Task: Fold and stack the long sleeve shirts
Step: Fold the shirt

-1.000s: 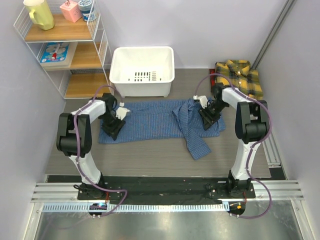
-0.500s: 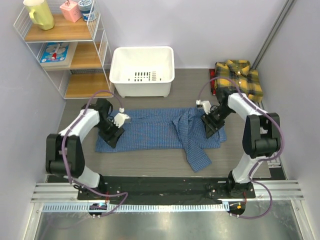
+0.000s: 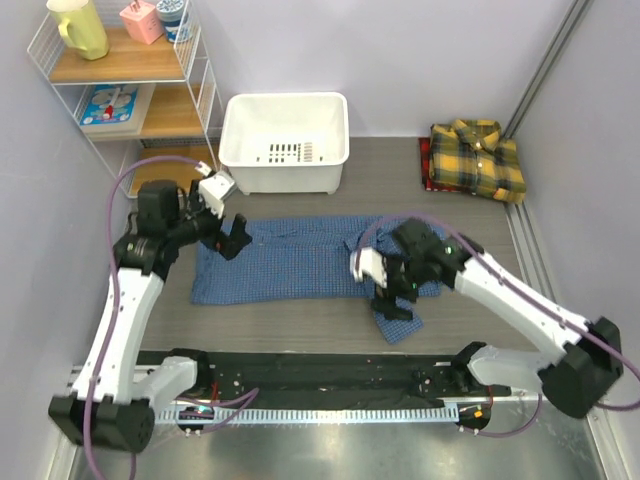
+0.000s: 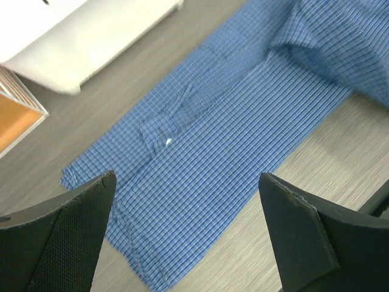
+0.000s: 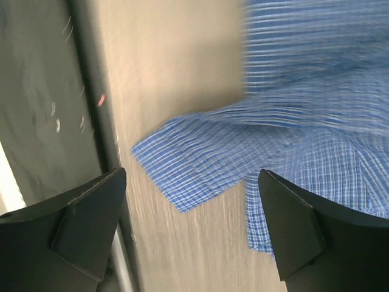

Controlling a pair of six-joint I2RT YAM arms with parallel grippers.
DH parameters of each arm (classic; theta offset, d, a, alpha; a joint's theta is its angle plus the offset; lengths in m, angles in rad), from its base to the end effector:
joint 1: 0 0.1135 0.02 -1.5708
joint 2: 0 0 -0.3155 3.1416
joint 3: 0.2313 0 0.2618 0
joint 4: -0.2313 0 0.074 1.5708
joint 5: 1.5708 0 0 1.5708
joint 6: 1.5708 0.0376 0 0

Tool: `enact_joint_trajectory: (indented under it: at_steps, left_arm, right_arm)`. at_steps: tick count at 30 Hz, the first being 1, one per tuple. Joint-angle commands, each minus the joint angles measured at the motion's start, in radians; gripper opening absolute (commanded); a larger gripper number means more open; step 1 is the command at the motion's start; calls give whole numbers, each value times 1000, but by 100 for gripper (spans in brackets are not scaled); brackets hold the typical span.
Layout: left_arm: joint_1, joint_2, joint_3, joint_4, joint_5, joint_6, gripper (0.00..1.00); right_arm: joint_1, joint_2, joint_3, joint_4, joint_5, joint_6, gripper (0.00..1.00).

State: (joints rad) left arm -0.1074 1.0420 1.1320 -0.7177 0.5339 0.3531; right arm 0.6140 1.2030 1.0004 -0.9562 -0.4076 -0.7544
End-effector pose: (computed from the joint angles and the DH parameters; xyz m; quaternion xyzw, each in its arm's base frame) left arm 0.1921 -0.0400 0.4061 0.3128 0.8093 -0.1795 0.4637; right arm 0.1645 0.1342 0.3160 -0.6380 0.7167 0.1836 0.2137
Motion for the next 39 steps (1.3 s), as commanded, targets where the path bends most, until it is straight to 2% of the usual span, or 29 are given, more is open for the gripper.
enact_joint_trajectory:
  at_steps: [1, 2, 4, 5, 7, 8, 12, 16, 22, 26, 29, 30, 32, 35, 36, 38, 39]
  left_arm:
    - [-3, -140, -81, 160, 78, -92, 100]
    - [-3, -142, -77, 134, 101, -76, 100]
    - [-3, -126, -42, 17, 152, -48, 100]
    - [-3, -116, -29, -21, 161, -42, 100]
    - [-3, -79, -5, -126, 202, -26, 100]
    - [-3, -70, 14, -152, 210, -20, 100]
    - [-3, -49, 17, -241, 236, -20, 100]
    - [-3, -85, -11, -227, 241, -54, 100]
    - [-3, -134, -58, -184, 241, -118, 100]
    - [-3, -151, -60, -184, 227, -120, 100]
    - [-3, -161, -63, -190, 206, -103, 100]
    - [-3, -163, -61, -190, 195, -98, 100]
    - [-3, -163, -60, -186, 189, -94, 100]
    - [-3, -158, -57, -169, 187, -94, 100]
    - [-3, -149, -55, -161, 192, -97, 100]
    - [-3, -137, -54, -140, 209, -95, 100]
    - [-3, -128, -45, -135, 215, -91, 100]
  right_arm:
    - [102, -201, -153, 62, 90, -349, 97]
    - [127, -215, -170, 45, 86, -528, 97]
    - [144, -233, -210, 39, 55, -679, 100]
    - [162, -229, -220, 33, 44, -832, 100]
    - [182, -203, -220, 25, 26, -954, 100]
    - [200, -154, -209, -21, 18, -1064, 100]
    - [248, -11, -138, -177, 33, -1308, 98]
    - [285, 88, -114, -240, 142, -1441, 97]
    - [332, 205, -108, -220, 220, -1470, 93]
    - [336, 233, -186, -83, 289, -1476, 89]
    - [336, 260, -223, -27, 303, -1443, 74]
    - [337, 262, -235, -15, 309, -1427, 62]
    - [336, 242, -249, 16, 308, -1403, 48]
    - [337, 199, -243, 25, 247, -1386, 9]
    - [337, 167, -223, 27, 225, -1363, 1]
    - [336, 147, -192, 19, 178, -1329, 1]
    - [334, 130, -140, 14, 158, -1260, 1]
